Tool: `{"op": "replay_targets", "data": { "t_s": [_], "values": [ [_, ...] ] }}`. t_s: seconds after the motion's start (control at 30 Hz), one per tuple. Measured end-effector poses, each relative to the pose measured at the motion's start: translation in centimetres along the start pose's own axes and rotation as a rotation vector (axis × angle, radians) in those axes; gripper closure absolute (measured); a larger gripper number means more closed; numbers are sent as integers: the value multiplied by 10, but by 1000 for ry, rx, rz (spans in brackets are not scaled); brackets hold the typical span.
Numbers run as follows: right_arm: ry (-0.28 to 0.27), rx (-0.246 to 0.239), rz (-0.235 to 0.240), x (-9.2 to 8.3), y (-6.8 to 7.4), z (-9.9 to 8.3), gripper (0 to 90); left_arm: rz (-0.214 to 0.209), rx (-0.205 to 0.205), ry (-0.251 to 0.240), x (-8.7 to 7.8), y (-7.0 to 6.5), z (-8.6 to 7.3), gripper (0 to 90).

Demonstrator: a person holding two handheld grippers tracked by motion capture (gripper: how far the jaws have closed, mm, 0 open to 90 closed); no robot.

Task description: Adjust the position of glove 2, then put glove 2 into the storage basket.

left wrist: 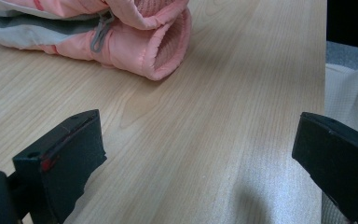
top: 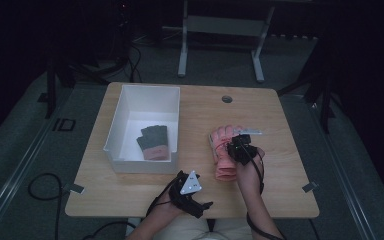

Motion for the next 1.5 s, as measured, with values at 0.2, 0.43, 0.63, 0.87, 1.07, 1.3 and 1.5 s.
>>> {"op": "replay_targets", "data": {
  "t_s": [0.2, 0.43, 0.63, 0.87, 1.07, 1.3, 1.5],
  "values": [
    [-37, -28, 72, -18, 1, 12, 655, 4, 2, -10, -2, 1, 1, 19],
    [-85, -108, 136, -50, -13, 27, 608, -8, -18, -40, -6, 2, 7, 20],
    [-111, -166, 213, -64, -33, 28, 600, -6, -56, -99, -13, 1, 24, 20],
    [-140, -223, 189, -72, -62, 24, 627, 0, -52, -115, -18, 4, 62, 48],
    [-184, -242, 196, -73, -67, 30, 658, 50, -61, -98, -13, 26, 96, 112],
    [-229, -240, 207, -70, -57, 41, 670, 182, -131, -25, 5, 76, 127, 281],
    [-197, -203, 216, -50, -47, 44, 559, 262, -274, 66, 32, 108, 120, 332]
  ]
}}
Point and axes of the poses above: each handheld gripper's, and its own axes: x roughly forward along the jaws, z roughly out of its top, y roughly to its left, the point moved 3 cm from there along x, roughly forward along the jaws, and after that the axes turned 10 degrees about x, right-handed, at the moved point
